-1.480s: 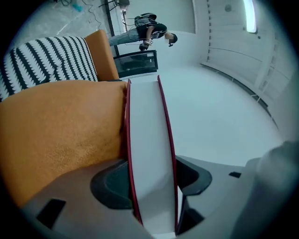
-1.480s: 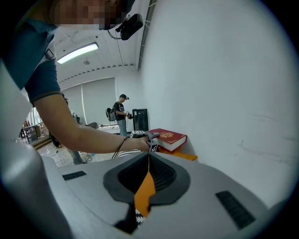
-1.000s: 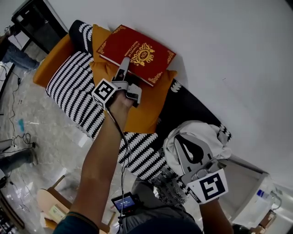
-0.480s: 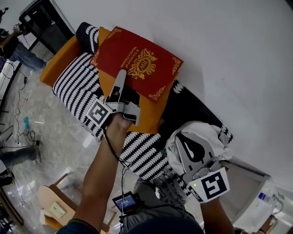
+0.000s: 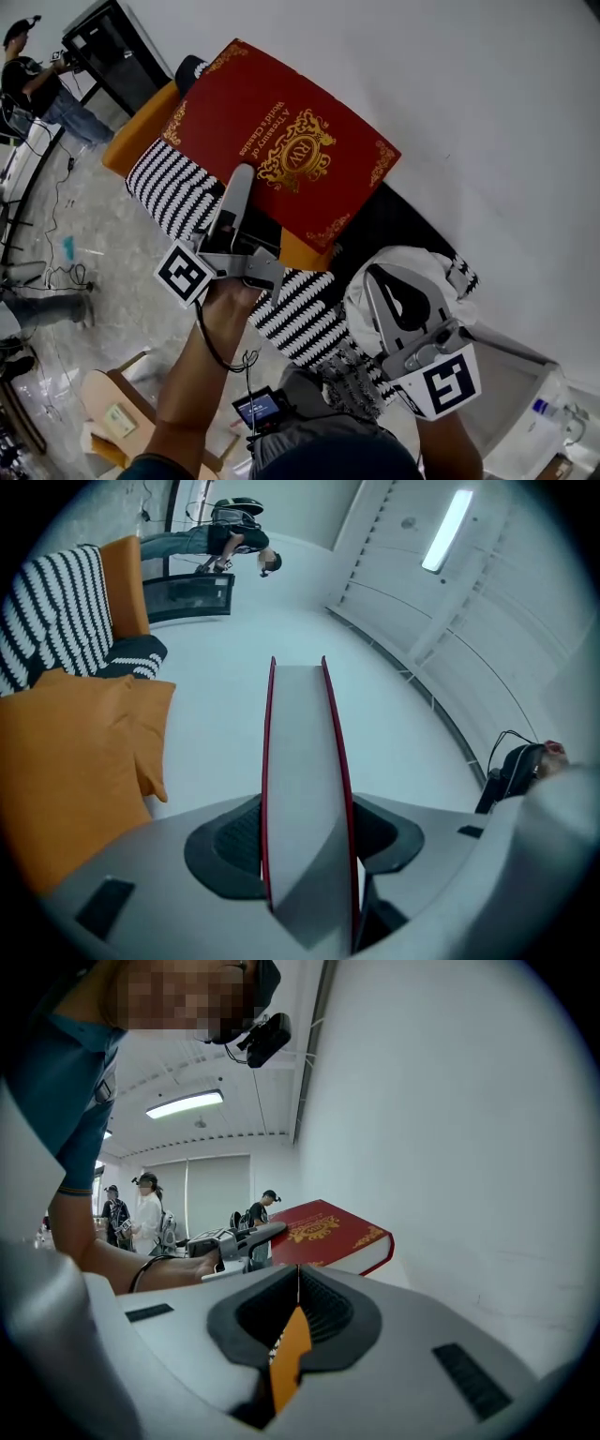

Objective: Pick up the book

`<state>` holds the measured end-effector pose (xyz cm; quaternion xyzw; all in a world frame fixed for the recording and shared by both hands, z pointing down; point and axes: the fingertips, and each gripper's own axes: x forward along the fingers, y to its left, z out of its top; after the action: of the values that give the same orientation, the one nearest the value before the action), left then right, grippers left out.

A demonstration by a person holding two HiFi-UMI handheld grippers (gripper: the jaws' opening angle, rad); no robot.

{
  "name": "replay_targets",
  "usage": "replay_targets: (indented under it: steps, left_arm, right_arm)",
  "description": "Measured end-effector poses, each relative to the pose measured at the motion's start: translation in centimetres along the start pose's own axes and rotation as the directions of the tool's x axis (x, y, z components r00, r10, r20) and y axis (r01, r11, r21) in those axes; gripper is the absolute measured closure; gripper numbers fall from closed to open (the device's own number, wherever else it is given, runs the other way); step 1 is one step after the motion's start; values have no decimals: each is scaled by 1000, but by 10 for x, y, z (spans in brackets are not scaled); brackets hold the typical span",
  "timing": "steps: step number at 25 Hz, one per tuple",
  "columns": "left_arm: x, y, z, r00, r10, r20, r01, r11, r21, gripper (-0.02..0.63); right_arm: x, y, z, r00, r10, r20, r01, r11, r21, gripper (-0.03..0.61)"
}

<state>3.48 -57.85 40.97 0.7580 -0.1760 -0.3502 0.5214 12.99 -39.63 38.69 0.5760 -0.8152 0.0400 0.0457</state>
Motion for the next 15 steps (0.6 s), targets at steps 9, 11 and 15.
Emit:
replay_targets:
  steps: [9,11,15]
  left_arm:
    - [-50,-87,-10,999,-26,31,19,980,200,367]
    - [-61,-105,-16,999,-29,34,21,975,222,367]
    - [-83,-144,-30,998,-44,42,30,957,288,367]
  right_arm:
    - [-47,25,48,993,65,96,-66,998,8,566]
    - [-58,32,57,989,91,115,-91,996,-8,566]
    - [-82,44,77,979,138,150,-132,990,-47,566]
